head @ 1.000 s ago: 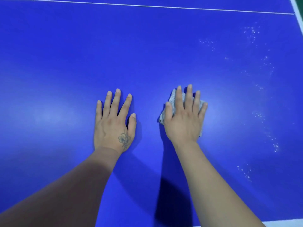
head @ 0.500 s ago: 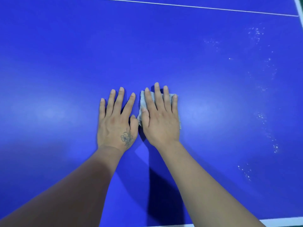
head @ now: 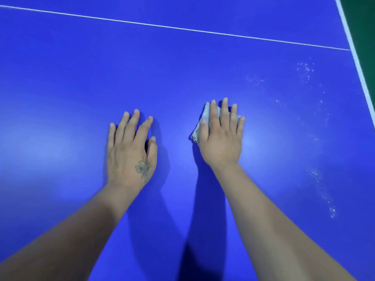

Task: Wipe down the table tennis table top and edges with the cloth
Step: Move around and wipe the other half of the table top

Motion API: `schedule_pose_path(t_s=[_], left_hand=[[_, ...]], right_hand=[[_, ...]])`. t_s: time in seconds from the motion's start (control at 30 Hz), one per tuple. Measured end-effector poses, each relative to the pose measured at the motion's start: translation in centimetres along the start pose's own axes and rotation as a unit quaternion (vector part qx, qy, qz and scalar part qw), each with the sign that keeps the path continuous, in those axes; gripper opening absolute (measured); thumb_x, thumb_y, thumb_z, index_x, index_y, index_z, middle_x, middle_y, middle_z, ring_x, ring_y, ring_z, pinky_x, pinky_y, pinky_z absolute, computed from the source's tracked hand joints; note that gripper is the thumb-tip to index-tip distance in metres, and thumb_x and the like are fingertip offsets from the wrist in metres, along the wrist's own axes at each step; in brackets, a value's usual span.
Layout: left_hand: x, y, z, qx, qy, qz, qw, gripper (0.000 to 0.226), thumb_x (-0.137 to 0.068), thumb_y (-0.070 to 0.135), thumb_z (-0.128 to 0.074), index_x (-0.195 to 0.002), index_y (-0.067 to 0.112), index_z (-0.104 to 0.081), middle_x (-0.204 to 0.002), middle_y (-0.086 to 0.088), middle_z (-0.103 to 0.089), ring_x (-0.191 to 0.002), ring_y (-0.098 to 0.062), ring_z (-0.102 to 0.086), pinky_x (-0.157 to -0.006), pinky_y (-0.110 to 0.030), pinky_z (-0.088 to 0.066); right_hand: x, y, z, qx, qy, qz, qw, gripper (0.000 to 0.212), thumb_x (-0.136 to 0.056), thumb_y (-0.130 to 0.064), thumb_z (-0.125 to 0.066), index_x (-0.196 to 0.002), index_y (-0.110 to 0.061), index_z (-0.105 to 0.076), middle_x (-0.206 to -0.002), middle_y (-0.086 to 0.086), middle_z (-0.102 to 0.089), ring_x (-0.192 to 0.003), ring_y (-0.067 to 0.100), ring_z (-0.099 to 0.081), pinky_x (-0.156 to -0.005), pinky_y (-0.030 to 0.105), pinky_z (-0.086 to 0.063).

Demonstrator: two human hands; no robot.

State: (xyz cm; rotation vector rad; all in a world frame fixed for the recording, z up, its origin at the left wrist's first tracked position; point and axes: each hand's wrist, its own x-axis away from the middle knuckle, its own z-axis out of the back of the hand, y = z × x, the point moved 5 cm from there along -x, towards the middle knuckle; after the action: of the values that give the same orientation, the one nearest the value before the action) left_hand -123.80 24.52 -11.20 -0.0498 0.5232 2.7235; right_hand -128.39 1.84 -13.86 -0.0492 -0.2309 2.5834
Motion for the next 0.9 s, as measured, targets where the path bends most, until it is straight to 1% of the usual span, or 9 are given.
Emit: schedule_pose_path(t_s=[0.1,0.2,0.3,0.43,0.53,0.6,0.73,0.83,0.9], left_hand=[[-4.9,-0.5,-0.7,-0.014,0.01,0.007,1.0,0.05,-0.109,0.032,-0.047,-0.158,0.019,-0.048,-0.172,-0.009,-0.034,-0.163,-0.029,-0.021,-0.132,-0.054,-0.015],[-9.4,-1.2,-1.4,-0.023,0.013,0.032,0.999,0.055,-0.109,0.036,-0.04,-0.161,0.019,-0.043,-0.174,-0.01,-0.03,-0.164,-0.031,-0.017,-0.133,-0.055,-0.011],[-11.8,-1.3,-2.2,-0.055,0.004,0.033,0.998,0.06,-0.11,0.042,-0.029,-0.165,0.021,-0.036,-0.176,-0.009,-0.024,-0.164,-0.031,-0.013,-0.132,-0.057,-0.009],[-12.1,-1.6,-2.4,-0.075,0.006,0.031,0.997,0.059,-0.111,0.044,-0.026,-0.167,0.024,-0.032,-0.177,-0.006,-0.021,-0.165,-0.028,-0.011,-0.133,-0.055,-0.009],[-12.2,-1.5,-2.4,-0.079,0.001,0.035,0.996,0.058,-0.111,0.042,-0.028,-0.166,0.024,-0.032,-0.177,-0.006,-0.021,-0.165,-0.027,-0.01,-0.133,-0.054,-0.009],[-12.2,-1.4,-2.5,-0.084,-0.002,0.041,0.996,0.058,-0.111,0.042,-0.028,-0.166,0.024,-0.032,-0.177,-0.005,-0.02,-0.165,-0.027,-0.01,-0.133,-0.055,-0.009],[-12.3,-1.2,-2.7,-0.1,-0.004,0.05,0.994,0.06,-0.11,0.043,-0.027,-0.167,0.024,-0.03,-0.177,-0.005,-0.019,-0.165,-0.027,-0.009,-0.133,-0.055,-0.009],[-12.4,-1.3,-2.7,-0.1,-0.002,0.053,0.994,0.059,-0.11,0.042,-0.029,-0.166,0.025,-0.03,-0.178,-0.005,-0.018,-0.165,-0.027,-0.009,-0.133,-0.054,-0.008],[-12.4,-1.3,-2.8,-0.102,-0.003,0.055,0.993,0.059,-0.109,0.042,-0.029,-0.166,0.025,-0.03,-0.178,-0.004,-0.018,-0.165,-0.026,-0.008,-0.133,-0.054,-0.009]], right_hand=[[-3.5,-2.8,-0.6,-0.002,0.004,-0.003,1.0,0.066,-0.11,-0.048,-0.019,-0.172,-0.025,-0.02,-0.18,0.006,-0.008,-0.166,0.031,-0.002,-0.133,0.057,-0.001],[-4.4,-7.0,-1.2,0.007,0.005,0.059,0.998,0.067,-0.109,-0.049,-0.021,-0.171,-0.023,-0.022,-0.18,0.005,-0.009,-0.167,0.03,-0.002,-0.132,0.06,-0.003],[-2.9,-9.2,-1.1,-0.003,0.013,0.121,0.993,0.064,-0.11,-0.047,-0.027,-0.169,-0.021,-0.03,-0.179,0.004,-0.016,-0.166,0.027,-0.007,-0.131,0.059,-0.008],[0.8,-7.1,-0.7,-0.029,-0.002,0.138,0.99,0.06,-0.114,-0.044,-0.033,-0.168,-0.02,-0.034,-0.178,0.003,-0.02,-0.166,0.026,-0.01,-0.133,0.054,-0.009],[2.9,-3.5,-0.4,-0.034,-0.017,0.132,0.99,0.062,-0.114,-0.047,-0.033,-0.168,-0.015,-0.033,-0.178,-0.001,-0.019,-0.167,0.022,-0.006,-0.134,0.053,-0.009],[2.8,-1.1,-0.1,-0.021,-0.023,0.126,0.992,0.064,-0.115,-0.048,-0.031,-0.169,-0.013,-0.03,-0.179,-0.002,-0.017,-0.167,0.021,-0.005,-0.134,0.053,-0.009],[-1.8,0.9,0.3,0.003,-0.011,0.084,0.996,0.067,-0.115,-0.047,-0.024,-0.169,-0.009,-0.024,-0.179,0.004,-0.015,-0.167,0.025,-0.005,-0.134,0.053,-0.01],[-6.4,-0.6,0.0,0.002,0.016,0.064,0.998,0.07,-0.115,-0.047,-0.021,-0.169,-0.002,-0.022,-0.179,0.013,-0.012,-0.167,0.029,-0.005,-0.134,0.05,-0.011],[-9.0,-2.6,-0.4,-0.005,0.028,0.076,0.997,0.071,-0.115,-0.047,-0.019,-0.168,0.0,-0.023,-0.178,0.015,-0.013,-0.166,0.031,-0.008,-0.134,0.048,-0.012]])
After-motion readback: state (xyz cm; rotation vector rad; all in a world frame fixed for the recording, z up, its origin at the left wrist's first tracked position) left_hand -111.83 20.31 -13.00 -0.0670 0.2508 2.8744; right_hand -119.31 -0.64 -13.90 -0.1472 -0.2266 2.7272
